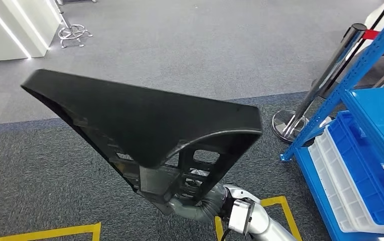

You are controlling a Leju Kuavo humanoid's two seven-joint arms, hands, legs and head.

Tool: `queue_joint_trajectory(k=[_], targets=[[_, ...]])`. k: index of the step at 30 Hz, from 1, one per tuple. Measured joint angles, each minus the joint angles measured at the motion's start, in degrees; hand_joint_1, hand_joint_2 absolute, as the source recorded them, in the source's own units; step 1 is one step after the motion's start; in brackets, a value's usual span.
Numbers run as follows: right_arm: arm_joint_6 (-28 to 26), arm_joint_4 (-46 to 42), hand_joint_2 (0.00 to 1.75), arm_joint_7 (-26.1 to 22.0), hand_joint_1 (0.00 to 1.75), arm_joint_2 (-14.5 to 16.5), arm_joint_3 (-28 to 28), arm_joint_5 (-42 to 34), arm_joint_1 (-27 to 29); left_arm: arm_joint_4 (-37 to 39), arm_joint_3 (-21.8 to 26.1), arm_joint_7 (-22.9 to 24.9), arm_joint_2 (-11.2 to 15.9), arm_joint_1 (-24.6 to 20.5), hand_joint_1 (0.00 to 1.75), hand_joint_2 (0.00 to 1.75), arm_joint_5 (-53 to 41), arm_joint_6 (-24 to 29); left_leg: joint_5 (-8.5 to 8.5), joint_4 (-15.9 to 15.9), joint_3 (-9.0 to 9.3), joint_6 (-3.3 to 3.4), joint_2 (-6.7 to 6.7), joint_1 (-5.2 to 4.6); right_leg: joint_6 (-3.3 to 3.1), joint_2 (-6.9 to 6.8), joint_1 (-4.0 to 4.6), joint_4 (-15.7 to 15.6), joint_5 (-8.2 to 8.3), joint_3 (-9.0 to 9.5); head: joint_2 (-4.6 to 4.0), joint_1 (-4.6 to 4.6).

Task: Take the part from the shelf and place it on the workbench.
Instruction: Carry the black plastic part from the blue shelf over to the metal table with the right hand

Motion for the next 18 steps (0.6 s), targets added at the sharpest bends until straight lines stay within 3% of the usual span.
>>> queue_joint_trajectory(k=[2,4,6,8,10,11,12,13,15,17,18], targets=[[0.0,-0.1,1.75,-0.1,1.75,0.0,0.0,0.0,-0.2,-0.2,0.2,0.0,0.0,-0.1,0.00,1.75,0.0,0.0,0.05,-2.2,0.84,0.83,0.50,-0.59,0.55,-1.10,0.12,-0.1,-0.20,0.22,0.00,0.01],[0.0,-0.2,1.75,-0.2,1.75,0.0,0.1,0.0,-0.4,-0.3,0.4,0.0,0.0,0.2,0.00,1.75,0.0,0.0,0.35,-2.8,0.99,1.48,-0.77,-0.53,1.20,-1.68,0.06,-0.2,-0.41,0.64,0.00,0.03],[0.0,-0.2,1.75,-0.3,1.75,0.1,0.1,0.0,-0.5,-0.4,0.5,-0.1,0.0,0.4,0.00,1.75,-0.2,-0.3,0.84,-3.7,1.61,2.14,-1.93,-0.16,1.67,0.78,-0.07,1.8,-1.92,0.05,0.00,0.07],[-0.1,-0.2,1.75,-0.3,1.75,0.1,0.2,0.2,-0.3,-0.5,0.5,-0.4,0.0,0.2,0.00,1.75,-0.4,-0.8,1.08,-4.0,1.86,2.54,-3.17,0.00,1.80,4.17,-0.17,8.0,-5.13,-2.99,0.00,0.13],[-0.2,-0.1,1.75,-0.3,1.75,0.2,0.4,0.5,-0.1,-0.6,0.6,-0.6,0.0,0.0,0.00,1.75,-0.5,-1.2,1.04,-3.9,1.81,2.64,-4.69,-0.10,1.84,5.16,-0.16,14.1,-7.11,-6.49,0.00,0.18],[-0.2,-0.1,1.75,-0.3,1.75,0.2,0.5,0.6,0.0,-0.6,0.6,-0.7,0.0,0.0,0.00,1.75,-0.5,-1.4,1.00,-3.8,1.82,2.62,-5.48,-0.13,1.85,5.25,-0.17,14.9,-6.58,-7.24,0.00,0.18],[-0.2,-0.1,1.75,-0.3,1.75,0.3,0.7,0.7,0.0,-0.6,0.7,-0.8,0.0,0.1,0.00,1.75,-0.5,-1.5,0.93,-3.7,1.84,2.55,-6.31,-0.13,1.81,5.39,-0.21,13.3,-4.85,-6.87,0.00,0.18],[-0.2,-0.1,1.75,-0.3,1.75,0.4,0.8,0.7,-0.1,-0.6,0.7,-0.8,0.0,0.1,0.00,1.75,-0.5,-1.5,0.81,-3.4,1.87,2.42,-7.12,-0.10,1.73,5.83,-0.27,10.1,-2.46,-5.64,0.00,0.19],[-0.1,-0.1,1.75,-0.3,1.75,0.6,1.0,0.8,-0.2,-0.6,0.8,-1.1,0.0,0.0,0.00,1.75,-0.5,-1.5,0.49,-2.8,1.62,2.01,-8.64,-0.07,1.51,8.36,-0.53,3.2,0.75,-2.81,0.00,0.17],[0.2,-0.2,1.75,-0.3,1.75,0.8,1.1,0.8,-0.3,-0.7,0.9,-1.5,0.1,0.0,0.00,1.75,-0.5,-1.5,0.44,-2.5,1.09,1.32,-9.94,0.13,1.26,9.94,-0.52,0.5,1.14,-1.77,0.00,0.17],[0.6,-0.2,1.75,-0.3,1.75,1.0,1.3,0.8,-0.5,-0.8,1.0,-1.8,0.1,0.0,0.00,1.75,-0.5,-1.6,0.52,-2.5,0.83,0.90,-10.58,0.25,1.08,9.52,-0.43,0.2,1.22,-1.71,0.00,0.18]])
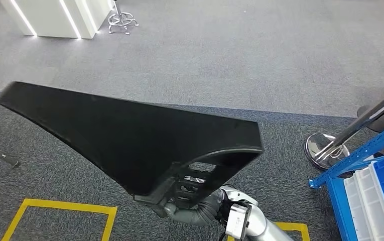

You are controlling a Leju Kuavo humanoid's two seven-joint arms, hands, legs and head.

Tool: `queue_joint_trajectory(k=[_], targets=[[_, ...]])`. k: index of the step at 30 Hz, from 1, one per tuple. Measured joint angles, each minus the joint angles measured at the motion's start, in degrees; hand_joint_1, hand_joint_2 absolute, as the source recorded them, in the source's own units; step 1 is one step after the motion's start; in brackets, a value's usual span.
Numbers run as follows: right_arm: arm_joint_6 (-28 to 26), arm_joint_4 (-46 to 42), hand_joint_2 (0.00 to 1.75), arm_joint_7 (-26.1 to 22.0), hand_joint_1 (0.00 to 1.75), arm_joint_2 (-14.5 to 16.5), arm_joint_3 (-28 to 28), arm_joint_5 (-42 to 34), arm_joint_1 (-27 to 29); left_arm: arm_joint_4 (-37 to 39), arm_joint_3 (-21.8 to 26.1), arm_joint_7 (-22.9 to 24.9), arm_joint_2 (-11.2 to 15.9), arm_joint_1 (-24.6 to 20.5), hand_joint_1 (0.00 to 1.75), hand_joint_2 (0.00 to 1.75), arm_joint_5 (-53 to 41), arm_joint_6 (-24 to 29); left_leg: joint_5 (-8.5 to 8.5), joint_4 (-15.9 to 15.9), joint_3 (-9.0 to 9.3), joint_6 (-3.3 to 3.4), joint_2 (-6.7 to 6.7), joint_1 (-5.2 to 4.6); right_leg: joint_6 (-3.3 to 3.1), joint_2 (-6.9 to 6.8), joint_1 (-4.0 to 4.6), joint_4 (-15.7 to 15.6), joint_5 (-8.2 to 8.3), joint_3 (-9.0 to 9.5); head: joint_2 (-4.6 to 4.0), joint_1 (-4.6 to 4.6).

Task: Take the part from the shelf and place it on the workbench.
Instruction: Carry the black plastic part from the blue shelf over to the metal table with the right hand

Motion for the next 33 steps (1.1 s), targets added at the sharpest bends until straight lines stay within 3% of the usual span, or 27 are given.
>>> queue_joint_trajectory(k=[1,3,5,7,8,9,10,12,14,16,17,19,21,22,23,24,25,26,28,30,31,32,33], targets=[[0.4,0.0,1.75,0.0,1.75,0.3,0.2,0.0,-0.2,0.0,0.1,-0.2,0.1,0.1,0.00,1.75,0.0,0.0,0.07,-0.1,-0.12,-0.38,-0.44,0.18,-0.31,-0.64,0.03,-0.2,0.11,0.14,0.00,0.01],[1.4,0.0,1.75,0.0,1.75,1.0,0.6,0.1,-0.8,-0.1,0.4,-0.5,0.2,0.2,0.00,1.75,0.1,-0.1,-0.87,1.4,-0.89,-0.97,1.92,0.10,-1.02,-2.09,-0.04,-0.8,0.28,0.69,0.00,-0.09],[2.2,0.1,1.75,0.2,1.75,1.5,1.1,0.1,-1.2,-0.1,0.6,-0.7,0.3,-0.2,0.00,1.75,0.1,-0.1,-3.82,7.2,-3.61,-1.43,5.91,0.03,-1.55,-3.79,0.10,-1.2,0.19,1.16,0.00,-0.22],[2.8,0.3,1.75,0.5,1.75,1.6,1.4,0.2,-1.3,-0.1,0.7,-1.0,0.3,-0.4,0.00,1.75,-0.2,-0.3,-6.66,14.3,-7.34,-1.81,7.29,0.27,-1.75,-5.57,0.32,-1.2,-0.06,1.30,0.00,-0.26],[2.9,0.4,1.75,0.7,1.75,1.6,1.5,0.2,-1.4,-0.1,0.7,-1.1,0.3,-0.3,0.00,1.75,-0.5,-0.5,-6.82,16.0,-8.27,-1.92,7.50,0.40,-1.76,-6.46,0.39,-1.1,-0.20,1.37,0.00,-0.26],[3.0,0.6,1.75,0.9,1.75,1.6,1.6,0.2,-1.5,-0.1,0.7,-1.3,0.3,-0.2,0.00,1.75,-0.8,-0.7,-5.82,15.2,-7.86,-1.96,7.63,0.49,-1.72,-7.21,0.43,-1.1,-0.34,1.47,0.00,-0.26],[3.0,0.7,1.75,1.0,1.75,1.6,1.7,0.3,-1.6,-0.1,0.7,-1.5,0.3,-0.1,0.00,1.75,-0.9,-0.9,-4.00,12.2,-6.30,-1.92,7.93,0.54,-1.63,-7.94,0.45,-1.1,-0.49,1.64,0.00,-0.26],[2.9,0.9,1.75,1.1,1.75,1.6,1.9,0.8,-1.8,-0.1,0.7,-1.7,0.3,-0.1,0.00,1.75,-1.1,-1.3,-0.80,4.0,-1.86,-1.44,9.81,0.25,-1.27,-9.19,0.64,-1.1,-0.88,2.05,0.00,-0.26],[2.8,1.0,1.75,1.3,1.75,1.7,2.4,1.3,-1.9,-0.1,0.7,-1.7,0.3,-0.3,0.00,1.75,-1.1,-1.4,-0.01,0.0,0.20,-0.54,10.95,-0.28,-0.70,-10.24,0.85,-1.1,-1.22,2.32,0.00,-0.23],[2.8,1.0,1.75,1.6,1.75,2.0,2.8,1.5,-2.1,-0.1,0.7,-1.5,0.4,-0.4,0.00,1.75,-1.0,-1.4,-0.12,-0.3,0.15,0.26,9.98,-0.55,-0.09,-11.20,0.87,-1.2,-1.43,2.59,0.00,-0.20],[2.8,1.1,1.75,1.7,1.75,2.2,3.0,1.5,-2.2,-0.1,0.7,-1.3,0.4,-0.3,0.00,1.75,-1.0,-1.4,0.01,-0.6,0.32,0.55,9.37,-0.48,0.22,-10.93,0.74,-1.0,-1.65,2.72,0.00,-0.20],[2.8,1.2,1.75,1.9,1.75,2.6,3.2,1.5,-2.6,-0.1,0.8,-1.0,0.4,-0.3,0.00,1.75,-1.0,-1.2,0.32,-1.3,0.84,1.23,8.32,-0.19,0.64,-8.29,0.50,1.7,-3.46,1.69,0.00,-0.16],[2.8,1.5,1.75,2.0,1.75,2.6,3.3,1.5,-2.7,-0.1,0.8,-0.9,0.4,-0.7,0.00,1.75,-1.0,-1.2,0.42,-1.5,0.95,1.67,7.12,-0.08,0.71,-5.16,0.29,8.9,-6.88,-1.97,0.00,-0.12],[2.8,1.7,1.75,2.0,1.75,2.6,3.3,1.5,-2.7,-0.1,0.8,-0.9,0.4,-0.8,0.00,1.75,-1.0,-1.2,0.41,-1.4,0.94,1.73,6.37,-0.12,0.73,-4.55,0.28,12.4,-8.09,-4.04,0.00,-0.10],[2.8,1.9,1.75,2.0,1.75,2.6,3.4,1.5,-2.7,-0.1,0.8,-0.9,0.4,-0.9,0.00,1.75,-1.0,-1.2,0.36,-1.3,0.96,1.75,5.58,-0.16,0.75,-4.33,0.27,14.6,-8.25,-5.49,0.00,-0.10],[2.7,2.0,1.75,2.1,1.75,2.6,3.4,1.5,-2.7,-0.1,0.8,-0.9,0.4,-0.9,0.00,1.75,-1.0,-1.2,0.28,-1.2,0.98,1.72,4.78,-0.18,0.73,-4.22,0.27,14.5,-7.13,-5.93,0.00,-0.10],[2.7,2.0,1.75,2.1,1.75,2.6,3.5,1.5,-2.7,-0.1,0.8,-0.8,0.4,-0.9,0.00,1.75,-1.0,-1.2,0.18,-1.0,1.02,1.63,3.97,-0.18,0.64,-4.01,0.24,12.1,-5.01,-5.23,0.00,-0.10],[2.7,2.1,1.75,2.1,1.75,2.6,3.5,1.5,-2.7,-0.1,0.8,-0.8,0.4,-0.8,0.00,1.75,-1.1,-1.2,0.03,-0.8,1.03,1.50,3.19,-0.15,0.49,-3.32,0.20,8.3,-2.51,-3.79,0.00,-0.09],[2.6,2.1,1.75,2.1,1.75,2.6,3.5,1.6,-2.7,-0.1,0.8,-0.8,0.4,-0.9,0.00,1.75,-1.4,-1.2,-0.24,-0.3,0.78,1.05,1.75,-0.15,0.29,-1.17,0.06,1.8,0.35,-1.14,0.00,-0.10],[2.4,2.1,1.75,2.2,1.75,2.6,3.5,1.7,-2.7,-0.1,0.8,-0.9,0.4,-0.8,0.00,1.75,-1.6,-1.2,-0.30,-0.1,0.41,0.39,0.63,0.02,0.09,-0.37,0.21,-0.1,0.43,-0.41,0.00,-0.10],[2.3,2.1,1.75,2.2,1.75,2.6,3.5,1.8,-2.7,-0.1,0.8,-0.9,0.4,-0.7,0.00,1.75,-1.7,-1.2,-0.26,-0.3,0.25,0.01,0.09,0.18,-0.15,-0.93,0.29,-0.3,0.53,-0.30,0.00,-0.10],[2.3,2.1,1.75,2.2,1.75,2.7,3.5,2.0,-2.7,-0.1,0.8,-1.0,0.5,-0.6,0.00,1.75,-1.7,-1.3,-0.31,-0.2,0.19,-0.32,0.07,0.30,-0.51,-1.58,0.31,-0.6,0.64,-0.07,0.00,-0.11],[2.2,2.1,1.75,2.2,1.75,2.8,3.5,2.1,-2.7,-0.1,0.8,-1.0,0.5,-0.4,0.00,1.75,-1.7,-1.3,-0.73,0.4,-0.07,-0.63,1.01,0.30,-0.91,-2.24,0.28,-1.1,0.75,0.26,0.00,-0.19]])
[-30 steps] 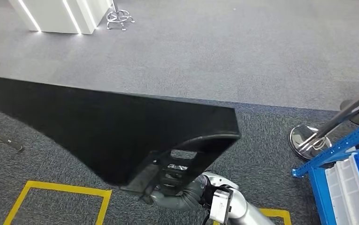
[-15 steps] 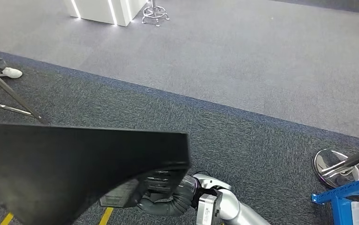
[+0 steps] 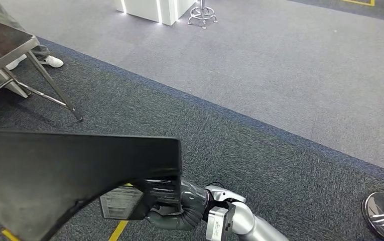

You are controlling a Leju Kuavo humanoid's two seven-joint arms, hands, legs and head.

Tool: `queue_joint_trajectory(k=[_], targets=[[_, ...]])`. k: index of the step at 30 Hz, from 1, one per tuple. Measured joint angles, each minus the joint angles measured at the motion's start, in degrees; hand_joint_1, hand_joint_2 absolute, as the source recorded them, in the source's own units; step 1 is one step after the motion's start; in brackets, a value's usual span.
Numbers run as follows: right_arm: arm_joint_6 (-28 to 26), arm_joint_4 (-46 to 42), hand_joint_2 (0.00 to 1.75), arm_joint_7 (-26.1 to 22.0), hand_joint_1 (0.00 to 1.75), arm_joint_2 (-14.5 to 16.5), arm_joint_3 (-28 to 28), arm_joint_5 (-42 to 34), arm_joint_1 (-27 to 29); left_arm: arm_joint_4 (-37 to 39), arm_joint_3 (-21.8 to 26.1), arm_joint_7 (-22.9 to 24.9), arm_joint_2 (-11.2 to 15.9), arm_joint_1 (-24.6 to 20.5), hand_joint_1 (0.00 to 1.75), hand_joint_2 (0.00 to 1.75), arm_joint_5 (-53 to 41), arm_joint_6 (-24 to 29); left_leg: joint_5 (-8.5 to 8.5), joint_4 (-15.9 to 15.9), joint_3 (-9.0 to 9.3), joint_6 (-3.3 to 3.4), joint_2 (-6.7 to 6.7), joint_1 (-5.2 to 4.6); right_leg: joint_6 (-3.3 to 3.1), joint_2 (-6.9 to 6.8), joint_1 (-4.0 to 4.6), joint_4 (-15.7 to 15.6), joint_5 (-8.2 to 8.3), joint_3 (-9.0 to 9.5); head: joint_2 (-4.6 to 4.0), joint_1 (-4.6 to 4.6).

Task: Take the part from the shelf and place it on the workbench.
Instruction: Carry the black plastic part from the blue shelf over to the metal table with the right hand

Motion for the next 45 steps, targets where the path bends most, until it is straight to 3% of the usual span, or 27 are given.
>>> queue_joint_trajectory(k=[1,3,5,6,7,9,11,12,14,16,18,20,21,23,25,27,29,30,32,34,36,37,39,41,42,44,45], targets=[[0.0,-0.1,1.75,0.0,1.75,0.1,0.0,0.1,0.0,0.0,0.0,0.0,0.0,0.0,0.00,1.75,0.0,0.0,-0.99,1.6,-0.74,-0.29,1.55,-0.03,-0.36,-0.76,-0.07,-0.4,0.10,0.34,0.00,-0.08],[-0.1,-0.2,1.75,0.1,1.75,0.2,0.0,0.3,0.1,0.0,0.0,0.0,0.1,-0.3,0.00,1.75,0.0,0.0,-4.41,8.1,-3.92,-0.82,5.11,0.02,-0.84,-2.33,0.09,-0.8,0.02,0.76,0.00,-0.22],[0.0,-0.2,1.75,0.2,1.75,0.2,0.0,0.3,0.2,0.0,0.0,0.0,0.2,-0.6,0.00,1.75,0.0,0.0,-6.74,14.5,-7.27,-1.27,6.30,0.31,-0.95,-3.95,0.24,-0.8,-0.23,0.88,0.00,-0.24],[0.0,-0.2,1.75,0.3,1.75,0.2,0.0,0.4,0.2,0.0,0.0,0.0,0.2,-0.6,0.00,1.75,0.0,0.0,-6.34,15.1,-7.59,-1.42,6.49,0.45,-0.90,-4.72,0.26,-0.8,-0.37,0.97,0.00,-0.24],[0.1,-0.2,1.75,0.4,1.75,0.2,0.1,0.4,0.2,0.0,0.0,0.0,0.3,-0.6,0.00,1.75,0.0,0.1,-4.91,13.2,-6.66,-1.51,6.75,0.57,-0.80,-5.45,0.27,-0.8,-0.54,1.13,0.00,-0.24],[0.3,-0.2,1.75,0.6,1.75,0.3,0.1,0.4,0.2,0.0,0.0,0.0,0.3,-0.5,0.00,1.75,0.0,0.1,-1.24,5.2,-2.50,-1.36,8.62,0.52,-0.43,-6.79,0.37,-0.7,-0.96,1.62,0.00,-0.24],[0.7,-0.3,1.75,0.6,1.75,0.4,0.1,0.2,0.1,0.0,0.0,-0.2,0.5,-0.7,0.00,1.75,0.0,0.2,0.38,-0.2,0.33,-0.54,10.25,0.13,0.15,-7.82,0.62,-0.6,-1.40,1.99,0.00,-0.18],[0.9,-0.3,1.75,0.4,1.75,0.4,0.1,0.2,0.1,0.0,0.0,-0.4,0.5,-0.7,0.00,1.75,-0.1,0.2,0.29,-0.9,0.62,-0.04,10.36,-0.13,0.47,-8.29,0.70,-0.6,-1.57,2.12,0.00,-0.14],[1.3,-0.4,1.75,-0.2,1.75,0.4,0.2,0.1,0.1,0.0,0.0,-0.8,0.6,-0.4,0.00,1.75,-0.4,0.2,0.34,-1.0,0.69,0.77,9.04,-0.21,1.15,-9.10,0.56,-0.6,-1.92,2.47,0.00,-0.12],[1.5,-0.7,1.75,-1.0,1.75,0.3,0.2,0.0,0.1,0.0,-0.1,-1.2,0.7,-0.2,0.00,1.75,-0.7,0.2,0.53,-1.5,1.16,1.48,7.86,-0.04,1.77,-7.15,0.22,1.1,-3.35,2.17,0.01,-0.10],[1.6,-1.0,1.75,-1.6,1.75,0.0,0.2,0.0,0.2,0.0,-0.1,-1.3,0.7,-0.3,0.00,1.75,-0.9,0.2,0.62,-1.8,1.45,2.02,6.66,0.03,2.04,-3.56,-0.07,7.6,-6.69,-0.85,0.01,-0.04],[1.6,-1.1,1.75,-1.7,1.75,-0.4,0.2,0.0,0.4,0.0,-0.1,-1.4,0.7,-0.4,0.00,1.75,-0.9,0.2,0.56,-1.7,1.44,2.26,5.17,-0.05,2.12,-2.14,-0.11,14.8,-9.15,-5.09,0.00,-0.03],[1.7,-1.1,1.75,-1.7,1.75,-0.6,0.2,-0.1,0.5,0.0,-0.1,-1.4,0.7,-0.4,0.00,1.75,-0.9,0.2,0.53,-1.7,1.46,2.27,4.35,-0.10,2.12,-1.98,-0.11,16.2,-8.81,-6.22,0.00,-0.04],[1.7,-1.1,1.75,-1.7,1.75,-0.8,0.2,-0.2,0.5,0.0,-0.1,-1.4,0.7,-0.4,0.00,1.75,-1.0,0.1,0.42,-1.5,1.59,2.15,2.66,-0.13,1.86,-1.54,-0.12,12.1,-4.91,-5.11,0.00,-0.04],[1.9,-1.4,1.75,-1.4,1.75,-1.0,0.3,-0.7,0.2,0.0,-0.2,-1.4,0.7,-0.5,0.00,1.75,-0.9,-0.2,0.20,-1.1,1.50,1.82,1.08,-0.14,1.43,0.88,-0.21,4.2,-0.93,-2.02,0.00,-0.06],[2.1,-1.6,1.75,-0.4,1.75,-1.0,0.3,-1.4,-0.2,0.0,-0.2,-1.4,0.7,-0.6,0.00,1.75,-0.6,-0.6,0.10,-0.9,1.06,1.20,-0.20,-0.02,1.14,2.52,-0.14,0.5,0.16,-0.63,0.00,-0.05],[2.3,-1.7,1.75,0.7,1.75,-0.8,0.6,-1.9,-0.8,0.0,-0.2,-1.4,0.7,-0.6,0.00,1.75,-0.3,-0.8,0.18,-1.1,0.73,0.41,-1.28,0.20,0.70,1.54,-0.02,0.1,0.23,-0.42,0.00,-0.03],[2.3,-1.6,1.75,1.1,1.75,-0.5,0.7,-2.1,-1.1,0.0,-0.2,-1.4,0.7,-0.5,0.00,1.75,-0.3,-0.8,0.03,-0.9,0.64,0.09,-0.77,0.22,0.36,0.87,-0.06,-0.3,0.35,-0.14,0.00,-0.04],[2.2,-1.5,1.75,1.7,1.75,0.1,0.9,-2.1,-1.4,0.1,-0.2,-1.3,0.7,-0.7,0.00,1.75,-0.3,-0.9,-1.82,2.1,-0.71,-0.46,2.39,0.14,-0.37,-0.77,-0.24,-1.0,0.50,0.49,0.00,-0.26],[2.0,-1.3,1.75,1.9,1.75,0.5,0.9,-2.1,-1.5,0.2,-0.2,-1.3,0.6,-1.1,0.00,1.75,-0.3,-1.0,-5.34,9.2,-4.26,-1.00,5.53,0.25,-0.81,-2.55,-0.05,-1.2,0.29,0.79,0.00,-0.44],[1.9,-0.9,1.75,1.9,1.75,0.5,0.9,-1.9,-1.3,0.3,-0.2,-1.2,0.5,-1.1,0.00,1.75,-0.4,-1.0,-6.96,14.5,-7.11,-1.49,6.33,0.54,-0.82,-4.25,0.05,-1.1,0.02,0.90,0.00,-0.44],[1.8,-0.7,1.75,1.9,1.75,0.5,1.0,-1.9,-1.3,0.3,-0.2,-1.2,0.4,-1.0,0.00,1.75,-0.5,-1.1,-6.09,14.1,-6.94,-1.66,6.57,0.67,-0.72,-5.02,0.06,-1.1,-0.14,1.00,0.00,-0.44],[1.7,-0.4,1.75,1.9,1.75,0.5,1.0,-1.7,-1.3,0.3,-0.2,-1.2,0.4,-0.8,0.00,1.75,-0.6,-1.1,-2.25,7.2,-3.39,-1.75,8.09,0.81,-0.37,-6.38,0.07,-1.0,-0.54,1.39,0.00,-0.44],[1.6,-0.3,1.75,1.9,1.75,0.5,1.0,-1.5,-1.3,0.3,-0.2,-1.3,0.3,-0.9,0.00,1.75,-0.5,-1.2,0.06,0.6,0.12,-1.11,10.03,0.44,0.19,-7.48,0.35,-0.8,-1.04,1.76,0.00,-0.38],[1.6,-0.2,1.75,1.9,1.75,0.5,1.0,-1.4,-1.2,0.3,-0.2,-1.3,0.3,-1.0,0.00,1.75,-0.5,-1.3,0.24,-0.8,0.77,-0.62,10.45,0.22,0.48,-7.97,0.48,-0.7,-1.23,1.89,0.00,-0.33],[1.6,-0.1,1.75,1.9,1.75,0.6,1.0,-1.1,-1.3,0.3,-0.2,-1.4,0.2,-0.9,0.00,1.75,-0.4,-1.4,0.08,-1.1,0.72,0.37,9.38,-0.02,1.09,-8.93,0.55,-0.8,-1.50,2.18,0.00,-0.22],[1.6,-0.1,1.75,1.8,1.75,0.7,1.0,-1.0,-1.3,0.3,-0.2,-1.4,0.1,-0.8,0.00,1.75,-0.4,-1.4,0.14,-1.2,0.79,0.72,8.78,0.04,1.46,-8.72,0.38,-0.6,-1.76,2.31,0.00,-0.24]])
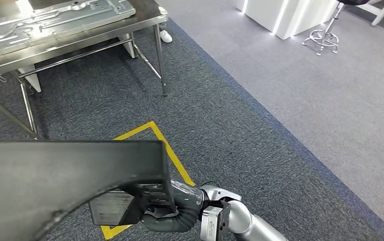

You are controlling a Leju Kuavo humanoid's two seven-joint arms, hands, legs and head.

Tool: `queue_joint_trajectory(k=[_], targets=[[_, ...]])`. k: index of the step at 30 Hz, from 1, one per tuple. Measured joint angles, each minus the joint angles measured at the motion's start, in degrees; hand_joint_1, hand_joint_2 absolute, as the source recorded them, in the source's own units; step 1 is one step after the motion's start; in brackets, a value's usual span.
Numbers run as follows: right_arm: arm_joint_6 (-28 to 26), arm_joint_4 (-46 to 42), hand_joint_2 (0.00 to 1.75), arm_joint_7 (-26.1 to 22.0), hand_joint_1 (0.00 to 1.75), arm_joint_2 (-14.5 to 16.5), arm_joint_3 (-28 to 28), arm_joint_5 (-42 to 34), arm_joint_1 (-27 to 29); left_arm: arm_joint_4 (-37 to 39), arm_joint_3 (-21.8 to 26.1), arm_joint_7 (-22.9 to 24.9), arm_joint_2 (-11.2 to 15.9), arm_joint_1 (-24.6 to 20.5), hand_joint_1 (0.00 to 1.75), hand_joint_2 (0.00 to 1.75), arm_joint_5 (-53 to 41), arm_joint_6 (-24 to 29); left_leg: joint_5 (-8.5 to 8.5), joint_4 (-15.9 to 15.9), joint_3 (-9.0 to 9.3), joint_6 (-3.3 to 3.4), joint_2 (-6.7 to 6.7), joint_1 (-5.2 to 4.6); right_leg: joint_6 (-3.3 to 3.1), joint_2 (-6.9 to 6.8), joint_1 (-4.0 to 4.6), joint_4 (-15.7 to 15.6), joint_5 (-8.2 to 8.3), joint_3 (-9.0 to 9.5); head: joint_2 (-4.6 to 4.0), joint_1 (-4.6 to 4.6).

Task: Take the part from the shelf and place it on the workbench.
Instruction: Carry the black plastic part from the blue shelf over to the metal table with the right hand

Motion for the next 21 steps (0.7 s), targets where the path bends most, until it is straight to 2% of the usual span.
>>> queue_joint_trajectory(k=[2,4,5,6,7,8,9,11,12,13,14,15,16,17,19,20,21], targets=[[0.0,0.1,1.75,-0.1,1.75,0.1,0.0,0.3,0.0,0.0,0.0,-0.1,-0.2,0.0,0.00,1.75,0.2,0.0,0.23,-0.3,0.23,0.74,-1.15,0.23,0.61,2.58,-0.39,2.7,-1.86,-1.06,0.00,0.01],[0.0,0.3,1.75,-0.3,1.75,0.1,0.1,0.6,0.2,0.0,0.0,-0.3,-0.4,-0.3,0.00,1.75,0.4,0.0,0.29,-0.4,0.27,1.20,-2.37,0.29,0.84,5.68,-0.58,9.7,-5.31,-4.62,0.00,0.03],[0.1,0.4,1.75,-0.4,1.75,0.0,0.1,0.7,0.4,0.0,0.0,-0.3,-0.6,-0.4,0.00,1.75,0.5,0.0,0.27,-0.4,0.27,1.29,-3.11,0.25,0.87,6.27,-0.57,13.4,-6.64,-6.73,0.00,0.04],[0.0,0.6,1.75,-0.5,1.75,0.0,0.1,0.8,0.6,0.0,0.0,-0.3,-0.7,-0.4,0.00,1.75,0.5,0.0,0.24,-0.3,0.28,1.33,-3.92,0.20,0.86,6.51,-0.55,15.8,-6.97,-8.27,0.00,0.04],[0.0,0.8,1.75,-0.6,1.75,0.0,0.1,1.0,0.7,0.0,0.1,-0.4,-0.8,-0.4,0.00,1.75,0.6,-0.1,0.20,-0.2,0.31,1.32,-4.76,0.16,0.77,6.65,-0.54,16.2,-6.13,-8.90,0.00,0.03],[0.0,1.0,1.75,-0.7,1.75,0.0,0.1,1.1,0.8,0.0,0.1,-0.5,-0.9,-0.4,0.00,1.75,0.6,-0.1,0.16,-0.1,0.34,1.26,-5.63,0.14,0.60,6.93,-0.54,14.3,-4.21,-8.42,0.00,0.03],[-0.1,1.1,1.75,-0.8,1.75,0.0,0.1,1.2,0.8,0.0,0.1,-0.6,-1.0,-0.4,0.00,1.75,0.6,-0.2,0.10,0.0,0.36,1.18,-6.46,0.13,0.33,7.75,-0.53,10.6,-1.71,-7.04,0.00,0.04],[-0.2,1.2,1.75,-1.0,1.75,0.0,0.1,1.2,0.8,0.0,0.1,-0.9,-1.3,-0.4,0.00,1.75,0.5,-0.3,-0.03,0.2,0.22,0.83,-8.02,0.10,-0.19,10.44,-0.59,3.6,1.53,-4.19,0.00,0.01],[-0.3,1.3,1.75,-1.1,1.75,0.0,0.1,1.2,0.8,0.0,0.1,-1.0,-1.4,-0.4,0.00,1.75,0.5,-0.4,-0.07,0.3,0.07,0.57,-8.66,0.15,-0.33,11.33,-0.55,1.7,2.07,-3.43,0.00,0.00],[-0.4,1.4,1.75,-1.1,1.75,-0.1,0.1,1.2,0.8,0.1,0.1,-1.1,-1.5,-0.4,0.00,1.75,0.5,-0.4,-0.08,0.3,-0.07,0.20,-9.25,0.23,-0.45,11.55,-0.45,1.1,1.94,-3.17,0.00,0.00],[-0.5,1.4,1.75,-1.1,1.75,-0.1,0.1,1.2,0.8,0.1,0.1,-1.2,-1.5,-0.2,0.00,1.75,0.4,-0.4,-0.03,0.1,-0.23,-0.21,-9.86,0.34,-0.59,10.90,-0.39,0.8,2.01,-3.03,0.00,0.01],[-0.6,1.5,1.75,-1.1,1.75,-0.1,0.1,1.2,0.7,0.1,0.1,-1.2,-1.5,-0.1,0.00,1.75,0.4,-0.5,-0.05,0.1,-0.26,-0.52,-9.86,0.42,-0.88,10.25,-0.44,0.5,2.11,-2.79,0.00,0.01],[-0.6,1.5,1.75,-1.2,1.75,0.0,0.1,1.2,0.7,0.1,0.1,-1.3,-1.5,0.0,0.00,1.75,0.3,-0.5,-0.39,0.5,-0.44,-0.83,-8.85,0.36,-1.25,9.56,-0.54,0.1,2.20,-2.47,0.00,-0.07],[-0.7,1.5,1.75,-1.2,1.75,0.0,0.1,1.2,0.7,0.2,0.1,-1.4,-1.5,-0.1,0.00,1.75,0.2,-0.6,-1.32,1.9,-1.08,-1.09,-7.20,0.29,-1.61,8.75,-0.66,-0.3,2.29,-2.14,0.00,-0.18],[-0.8,1.5,1.75,-1.3,1.75,0.0,0.1,1.3,0.8,0.2,0.0,-1.6,-1.5,-0.4,0.00,1.75,0.0,-0.8,-4.72,8.2,-4.03,-1.60,-3.55,0.28,-2.15,6.98,-0.55,-0.6,2.16,-1.73,0.00,-0.37],[-0.9,1.6,1.75,-1.3,1.75,-0.1,0.1,1.3,0.9,0.3,0.0,-1.8,-1.4,-0.5,0.00,1.75,-0.1,-0.9,-6.38,12.1,-5.95,-1.88,-2.79,0.42,-2.26,6.09,-0.45,-0.6,2.03,-1.67,0.00,-0.38],[-0.9,1.7,1.75,-1.3,1.75,-0.1,0.1,1.3,1.0,0.3,0.0,-1.9,-1.4,-0.6,0.00,1.75,-0.1,-1.0,-7.23,14.8,-7.36,-2.12,-2.48,0.57,-2.27,5.26,-0.40,-0.6,1.90,-1.62,0.00,-0.38]])
